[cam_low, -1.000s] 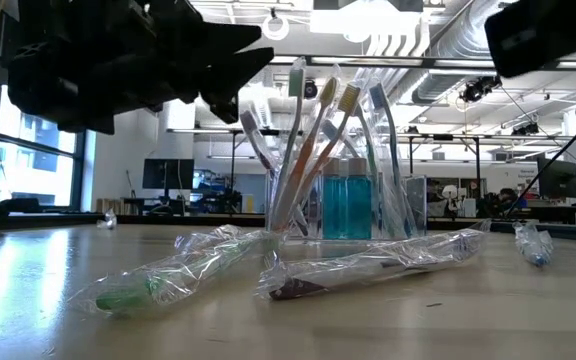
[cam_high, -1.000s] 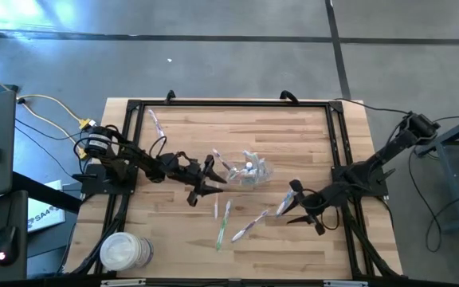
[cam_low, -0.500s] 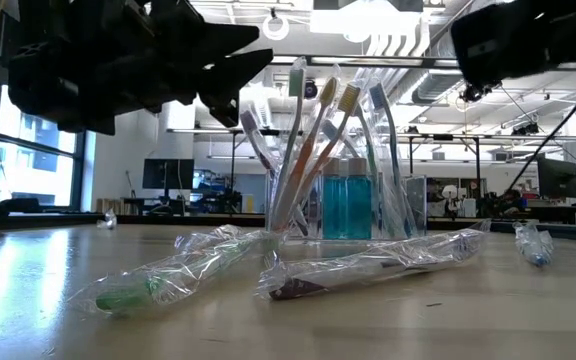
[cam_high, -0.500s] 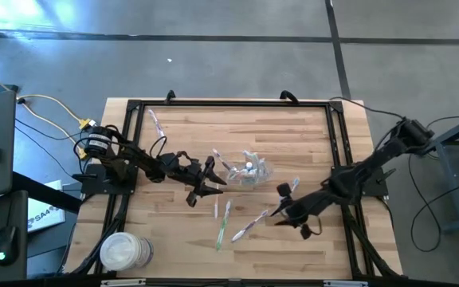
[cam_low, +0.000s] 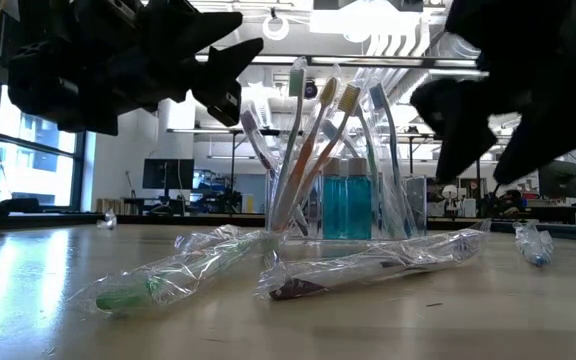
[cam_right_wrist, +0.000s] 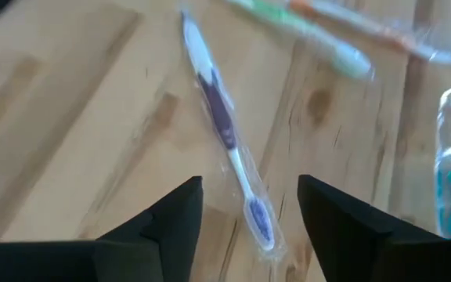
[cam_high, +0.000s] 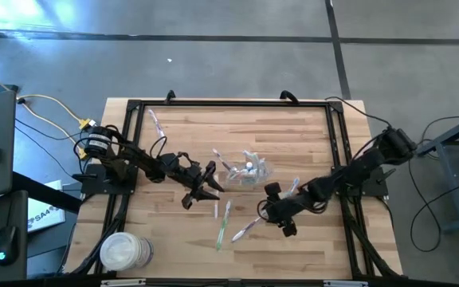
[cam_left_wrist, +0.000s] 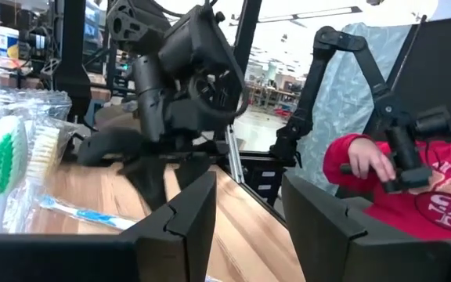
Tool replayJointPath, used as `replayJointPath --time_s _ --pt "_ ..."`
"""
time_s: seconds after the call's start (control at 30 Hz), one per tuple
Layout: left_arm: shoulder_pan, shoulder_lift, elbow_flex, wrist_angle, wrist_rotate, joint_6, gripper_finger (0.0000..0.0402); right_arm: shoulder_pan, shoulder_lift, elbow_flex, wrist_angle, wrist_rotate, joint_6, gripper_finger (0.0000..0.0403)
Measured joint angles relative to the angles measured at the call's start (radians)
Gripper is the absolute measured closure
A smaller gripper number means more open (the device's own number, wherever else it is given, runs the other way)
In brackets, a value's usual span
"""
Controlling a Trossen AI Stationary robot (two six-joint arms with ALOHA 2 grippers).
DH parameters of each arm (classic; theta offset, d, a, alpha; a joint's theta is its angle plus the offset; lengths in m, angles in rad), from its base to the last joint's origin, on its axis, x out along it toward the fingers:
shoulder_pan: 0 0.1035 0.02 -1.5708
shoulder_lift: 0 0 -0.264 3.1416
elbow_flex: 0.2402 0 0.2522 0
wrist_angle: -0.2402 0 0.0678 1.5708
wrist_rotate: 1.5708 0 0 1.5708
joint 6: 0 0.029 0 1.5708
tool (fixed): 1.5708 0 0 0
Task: Pick & Place toothbrushing station
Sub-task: Put the bottom violet toothbrush into the wire organizer
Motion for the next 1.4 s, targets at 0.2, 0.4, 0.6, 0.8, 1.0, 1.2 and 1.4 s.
replayJointPath --time_s 0.2,0.4,0.6,0.8,1.0,1.2,1.4 --pt "0.0 0.0 0.0 0.0 0.0 -0.031 0.0256 -0.052 0.045 0.0 -0.008 -0.095 -0.002 0.0195" --pt "0.0 0.0 0.0 0.0 0.0 -0.056 0.0256 -0.083 0.078 0.0 -0.019 -0.143 -0.002 0.0198" --pt "0.0 0.0 0.0 0.0 0.0 -0.056 0.0256 -0.123 0.12 0.0 -0.005 -0.218 -0.003 0.0198" --pt "0.0 0.0 0.0 -0.002 0.0 -0.06 0.0256 -0.137 0.158 0.0 0.04 -0.281 -0.01 0.0206" --pt "0.0 0.0 0.0 -0.004 0.0 -0.06 0.0256 -0.136 0.159 0.0 0.051 -0.275 -0.029 0.0262" --pt "0.0 0.0 0.0 -0.004 0.0 -0.06 0.0256 -0.136 0.159 0.0 0.05 -0.283 -0.034 0.0355" --pt "-0.009 0.0 0.0 -0.004 -0.003 -0.06 0.0256 -0.135 0.157 0.0 0.052 -0.286 -0.032 0.0396"
